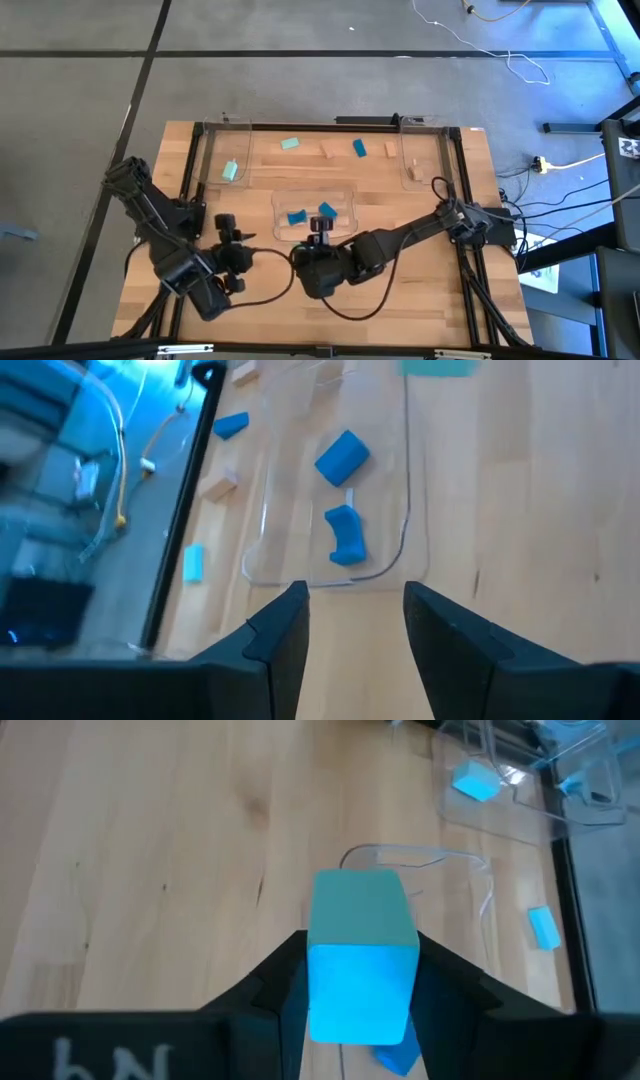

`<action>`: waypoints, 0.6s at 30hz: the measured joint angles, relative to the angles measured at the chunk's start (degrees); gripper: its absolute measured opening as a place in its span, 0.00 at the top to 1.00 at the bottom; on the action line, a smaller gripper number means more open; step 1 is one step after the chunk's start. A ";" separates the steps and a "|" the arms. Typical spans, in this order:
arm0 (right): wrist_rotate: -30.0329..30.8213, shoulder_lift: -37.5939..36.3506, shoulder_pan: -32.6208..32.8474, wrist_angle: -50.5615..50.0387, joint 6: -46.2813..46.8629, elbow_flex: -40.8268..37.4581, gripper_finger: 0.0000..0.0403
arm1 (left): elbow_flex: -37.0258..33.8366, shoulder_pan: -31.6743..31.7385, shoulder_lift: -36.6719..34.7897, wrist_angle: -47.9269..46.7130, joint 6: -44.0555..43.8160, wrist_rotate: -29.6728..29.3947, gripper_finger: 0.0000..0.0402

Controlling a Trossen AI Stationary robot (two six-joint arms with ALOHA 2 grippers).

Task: Sort & place blocks by color
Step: Put the bottom light blue block into the top left transparent bin

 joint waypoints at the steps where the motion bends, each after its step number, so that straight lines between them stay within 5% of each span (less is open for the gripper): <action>1: 0.02 0.00 -0.30 0.68 -0.03 -0.11 0.68 | -0.39 0.15 0.00 1.20 2.36 -0.05 0.61; 8: -0.70 0.00 -1.72 2.46 0.06 -0.17 0.68 | -0.88 0.86 0.00 3.49 12.92 -0.04 0.61; 18: -11.19 -0.22 -3.11 5.82 3.35 -0.02 0.68 | -0.88 -0.26 0.03 3.51 24.45 -6.63 0.61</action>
